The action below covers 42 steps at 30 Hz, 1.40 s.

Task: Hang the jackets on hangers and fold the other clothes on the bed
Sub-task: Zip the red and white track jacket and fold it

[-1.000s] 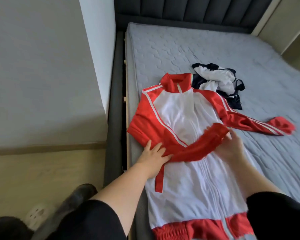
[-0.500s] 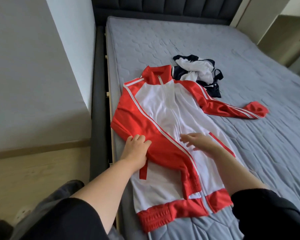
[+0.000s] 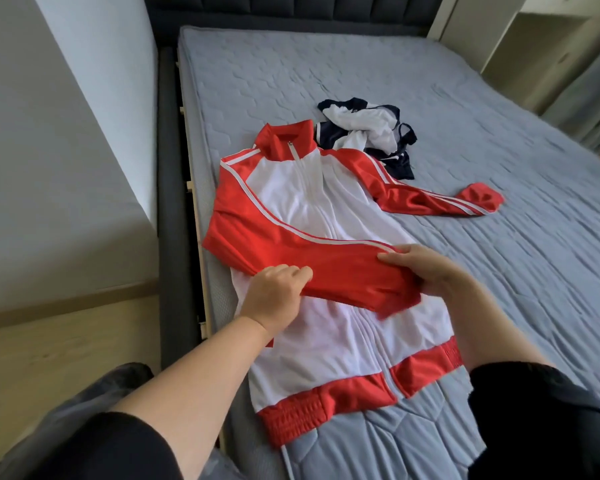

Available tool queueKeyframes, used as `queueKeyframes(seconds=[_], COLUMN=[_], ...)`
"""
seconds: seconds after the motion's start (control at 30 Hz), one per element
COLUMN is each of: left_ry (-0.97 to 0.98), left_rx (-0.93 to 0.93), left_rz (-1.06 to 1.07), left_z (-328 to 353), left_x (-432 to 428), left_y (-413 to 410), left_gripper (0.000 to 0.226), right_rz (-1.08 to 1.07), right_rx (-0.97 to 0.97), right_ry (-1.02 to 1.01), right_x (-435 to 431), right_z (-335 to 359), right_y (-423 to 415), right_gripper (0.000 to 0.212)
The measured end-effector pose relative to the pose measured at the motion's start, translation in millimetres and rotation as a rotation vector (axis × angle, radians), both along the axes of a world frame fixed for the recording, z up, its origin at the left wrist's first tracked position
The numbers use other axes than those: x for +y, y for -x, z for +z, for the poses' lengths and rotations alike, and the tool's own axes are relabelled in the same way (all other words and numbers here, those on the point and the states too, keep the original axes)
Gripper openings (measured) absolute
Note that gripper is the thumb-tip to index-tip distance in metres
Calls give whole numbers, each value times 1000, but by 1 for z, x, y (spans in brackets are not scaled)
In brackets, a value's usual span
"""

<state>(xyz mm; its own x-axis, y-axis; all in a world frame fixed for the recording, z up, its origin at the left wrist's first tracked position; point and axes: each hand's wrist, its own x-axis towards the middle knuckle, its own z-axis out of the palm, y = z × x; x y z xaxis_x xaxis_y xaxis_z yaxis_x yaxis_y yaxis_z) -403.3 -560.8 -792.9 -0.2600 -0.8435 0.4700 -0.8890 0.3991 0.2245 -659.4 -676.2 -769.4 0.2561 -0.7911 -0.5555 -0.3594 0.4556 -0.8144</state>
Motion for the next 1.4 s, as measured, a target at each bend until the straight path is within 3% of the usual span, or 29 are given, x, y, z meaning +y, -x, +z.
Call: queueKeyframes(seconds=[0.1,0.17,0.23,0.3,0.43,0.6,0.63,0.7,0.8,0.9,1.07,1.27,1.4], left_ry=[-288,-579,-640,-564,-625,-782,-783,-751,-701,-689,-571,-617,-660], left_rx=[-113,-188,-221,-238,-151,-104,-85,-7,47,37,36,15,128], left_rz=[-11,124,230,278,294,413,418,464,520,517,464,528,604], left_z=[-15,-38,-54,-65,-76,-79,-77,-72,-68,-63,-66,-74,-82], left_x=[6,12,13,8,0,-1,-1,-3,-10,-23,-39,-58,-60], left_y=[19,16,0,-17,-39,-59,-59,-58,-57,-61,-74,-71,-79], left_gripper=[28,32,22,24,52,63,62,57,50,47,42,57,65], right_rz=[347,411,371,335,131,-48,-32,43,108,245,353,190,7], right_rx=[981,1157,1097,1045,1040,1202,1261,1319,1075,893,794,857,838], right_ry=[342,308,143,71,239,161,219,517,842,909,817,509,434], right_x=[-12,-8,1,10,22,33,34,34,30,23,-7,-49,-63], right_z=[-10,-24,-34,-41,-56,-61,-62,-64,-63,-62,-63,-62,-72], right_y=[8,12,19,27,30,29,24,7,-38,-93,-154,-184,-171], right_gripper=[51,62,75,77,59,36,37,41,46,49,52,47,24])
